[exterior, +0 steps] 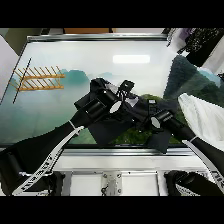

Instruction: Fold the clothes and pants, and hang the long-sleeved shirts on hangers.

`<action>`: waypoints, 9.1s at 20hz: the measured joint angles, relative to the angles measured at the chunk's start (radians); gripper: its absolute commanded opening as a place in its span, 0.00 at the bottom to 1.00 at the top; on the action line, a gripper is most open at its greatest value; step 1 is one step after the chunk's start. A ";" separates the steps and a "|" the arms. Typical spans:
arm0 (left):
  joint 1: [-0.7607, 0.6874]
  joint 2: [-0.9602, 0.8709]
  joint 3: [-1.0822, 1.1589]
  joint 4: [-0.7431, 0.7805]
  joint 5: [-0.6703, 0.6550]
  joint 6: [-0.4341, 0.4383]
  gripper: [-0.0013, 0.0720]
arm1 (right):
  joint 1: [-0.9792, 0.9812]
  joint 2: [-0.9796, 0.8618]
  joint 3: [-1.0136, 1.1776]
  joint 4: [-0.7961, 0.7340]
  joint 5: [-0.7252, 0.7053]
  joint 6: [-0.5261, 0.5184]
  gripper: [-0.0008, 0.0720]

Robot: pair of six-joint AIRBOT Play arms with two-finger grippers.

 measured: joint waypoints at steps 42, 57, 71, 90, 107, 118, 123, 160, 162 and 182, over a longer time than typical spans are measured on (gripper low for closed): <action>0.014 0.295 -0.007 -0.245 -0.227 0.140 0.04 | -0.002 0.219 0.499 -0.154 0.660 -0.232 0.03; 0.083 0.362 -0.352 -0.336 -0.081 0.145 0.04 | 0.036 0.254 0.455 0.039 0.711 -0.126 0.03; 0.109 0.423 -0.358 -0.337 -0.076 0.170 0.99 | 0.147 0.245 0.388 0.031 0.711 -0.076 0.04; 1.123 0.039 0.036 0.078 0.089 0.412 0.99 | 0.148 0.243 0.388 0.031 0.713 -0.076 0.04; 1.302 -0.549 0.461 0.355 0.220 0.533 0.92 | 0.148 0.243 0.388 0.031 0.713 -0.076 0.04; 1.350 -0.641 0.495 0.368 0.325 0.540 0.92 | 0.148 0.243 0.388 0.031 0.713 -0.076 0.03; 1.349 -0.660 0.495 0.349 0.365 0.539 0.35 | 0.148 0.243 0.388 0.032 0.713 -0.076 0.04; 1.054 -0.064 0.407 0.219 0.105 0.699 0.03 | 0.148 0.243 0.388 0.032 0.713 -0.076 0.04; 1.024 0.014 0.352 0.053 0.000 0.912 0.03 | 0.148 0.243 0.388 0.031 0.713 -0.076 0.03; 1.069 0.294 -0.231 -0.764 -0.605 1.780 0.03 | 0.148 0.243 0.388 0.031 0.713 -0.076 0.04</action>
